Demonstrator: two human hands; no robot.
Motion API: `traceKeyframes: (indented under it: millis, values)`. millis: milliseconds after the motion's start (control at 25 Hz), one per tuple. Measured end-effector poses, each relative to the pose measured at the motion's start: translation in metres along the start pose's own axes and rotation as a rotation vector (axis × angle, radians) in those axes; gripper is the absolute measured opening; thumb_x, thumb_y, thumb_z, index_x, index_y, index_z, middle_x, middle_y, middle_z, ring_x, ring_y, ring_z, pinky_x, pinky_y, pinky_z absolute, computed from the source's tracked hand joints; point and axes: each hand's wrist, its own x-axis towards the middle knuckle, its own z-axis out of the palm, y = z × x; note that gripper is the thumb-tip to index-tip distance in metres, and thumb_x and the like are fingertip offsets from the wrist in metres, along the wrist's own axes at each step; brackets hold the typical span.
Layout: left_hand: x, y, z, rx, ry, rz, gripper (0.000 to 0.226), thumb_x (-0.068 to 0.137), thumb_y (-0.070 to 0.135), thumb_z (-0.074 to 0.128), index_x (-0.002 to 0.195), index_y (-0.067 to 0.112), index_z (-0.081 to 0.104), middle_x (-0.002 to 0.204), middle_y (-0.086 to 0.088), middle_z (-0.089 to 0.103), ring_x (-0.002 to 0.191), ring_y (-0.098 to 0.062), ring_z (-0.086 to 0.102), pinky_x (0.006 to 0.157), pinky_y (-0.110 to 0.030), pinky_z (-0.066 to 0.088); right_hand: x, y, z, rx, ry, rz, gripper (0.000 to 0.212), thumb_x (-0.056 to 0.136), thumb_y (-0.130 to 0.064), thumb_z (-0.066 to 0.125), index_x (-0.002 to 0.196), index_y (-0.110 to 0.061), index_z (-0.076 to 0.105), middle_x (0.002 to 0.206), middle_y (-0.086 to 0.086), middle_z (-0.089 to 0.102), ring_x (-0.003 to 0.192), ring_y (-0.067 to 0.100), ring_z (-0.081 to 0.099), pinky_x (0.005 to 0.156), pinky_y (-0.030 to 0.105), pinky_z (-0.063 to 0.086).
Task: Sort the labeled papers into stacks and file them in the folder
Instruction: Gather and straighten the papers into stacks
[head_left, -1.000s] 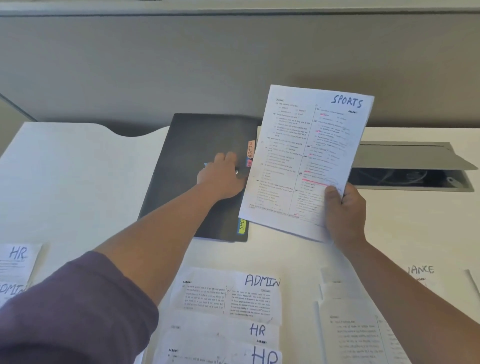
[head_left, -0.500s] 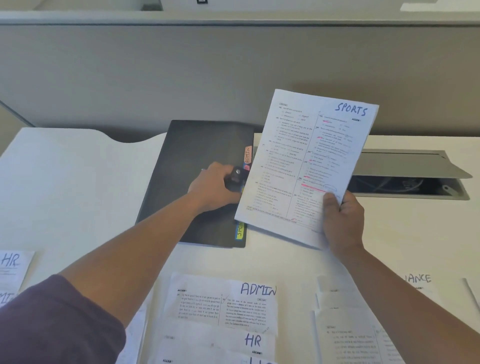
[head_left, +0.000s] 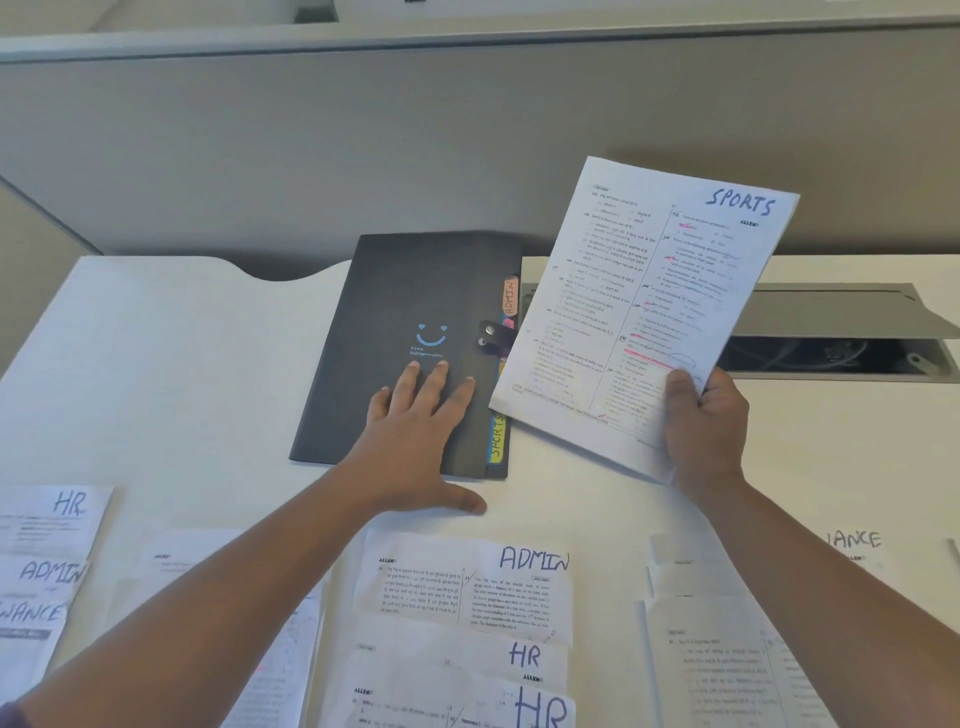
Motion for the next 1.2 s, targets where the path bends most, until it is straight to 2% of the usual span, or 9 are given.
traceKeyframes:
  millis: [200,400,520,640,720,800,920,1080,1200]
  values:
    - [0.0,0.006,-0.015,0.01,0.007,-0.013,0.103,0.082,0.082,0.05,0.162,0.036,0.006,0.175,0.0,0.006,0.159,-0.037,0.015,0.117,-0.054,0.038,0.0,-0.003,0.001,-0.029,0.011,0.018,0.016,0.103,-0.025,0.057,0.094,-0.035,0.066,0.099,-0.022,0.071,0.082,-0.013,0.065,0.073,0.017,0.051]
    - [-0.005,0.018,-0.017,0.171,0.009,0.024,0.115,0.073,0.092,0.05,0.161,0.033,0.006,0.175,-0.003,-0.002,0.158,-0.042,0.01,0.119,-0.059,0.03,0.001,-0.002,0.0,-0.037,0.023,0.017,0.013,0.102,-0.028,0.057,0.095,-0.033,0.066,0.097,-0.022,0.071,0.08,-0.013,0.065,0.073,0.02,0.049]
    - [-0.007,0.016,-0.02,0.041,0.049,0.109,0.095,0.085,0.072,0.062,0.16,0.034,0.018,0.174,0.002,0.01,0.155,-0.033,0.027,0.112,-0.052,0.043,0.001,0.0,0.0,-0.036,0.029,0.012,0.011,0.102,-0.027,0.057,0.102,-0.029,0.067,0.098,-0.022,0.071,0.083,-0.011,0.066,0.074,0.021,0.051]
    - [-0.008,0.018,-0.021,-0.071,0.065,0.146,0.05,0.1,0.042,0.054,0.146,0.032,0.038,0.171,0.005,0.025,0.124,-0.032,0.062,0.084,-0.038,0.053,0.002,0.0,0.0,-0.033,0.025,0.01,0.012,0.102,-0.027,0.056,0.098,-0.031,0.067,0.097,-0.023,0.071,0.084,-0.008,0.066,0.076,0.023,0.052]
    - [-0.008,0.019,-0.022,-0.09,0.072,0.112,0.026,0.104,0.023,0.045,0.13,0.026,0.05,0.173,0.004,0.021,0.1,-0.037,0.068,0.07,-0.035,0.048,0.001,-0.001,0.0,-0.033,0.021,0.011,0.013,0.102,-0.027,0.056,0.097,-0.032,0.067,0.097,-0.024,0.071,0.087,-0.005,0.067,0.076,0.023,0.053]
    - [-0.01,0.023,-0.024,-0.039,0.044,0.041,0.018,0.105,0.016,0.043,0.112,0.019,0.06,0.175,0.002,0.012,0.094,-0.037,0.068,0.07,-0.038,0.054,0.001,0.0,0.0,-0.03,0.02,0.009,0.012,0.102,-0.027,0.056,0.099,-0.03,0.067,0.098,-0.023,0.071,0.089,-0.002,0.066,0.077,0.024,0.053]
    - [-0.01,0.032,-0.018,0.046,0.042,-0.014,0.025,0.106,0.016,0.042,0.103,0.015,0.067,0.171,-0.004,0.027,0.118,-0.03,0.063,0.075,-0.035,0.051,0.002,0.0,-0.001,-0.028,0.02,0.004,0.011,0.103,-0.026,0.055,0.102,-0.028,0.067,0.099,-0.023,0.071,0.088,-0.003,0.066,0.077,0.023,0.053]
    - [-0.011,0.033,-0.013,-0.073,0.072,-0.031,0.032,0.1,0.046,0.054,0.108,0.017,0.064,0.165,-0.002,0.039,0.105,-0.031,0.067,0.071,-0.032,0.044,0.003,0.001,-0.001,-0.026,0.025,-0.001,0.012,0.103,-0.025,0.055,0.104,-0.025,0.066,0.099,-0.021,0.07,0.089,-0.001,0.066,0.077,0.023,0.052]
    - [-0.01,0.028,-0.013,-0.031,0.083,-0.007,0.053,0.093,0.066,0.058,0.118,0.019,0.064,0.15,0.002,0.056,0.113,-0.024,0.065,0.077,-0.034,0.049,0.003,0.001,-0.002,-0.013,0.031,0.007,0.011,0.103,-0.025,0.055,0.105,-0.025,0.066,0.1,-0.021,0.07,0.09,0.0,0.066,0.077,0.023,0.053]
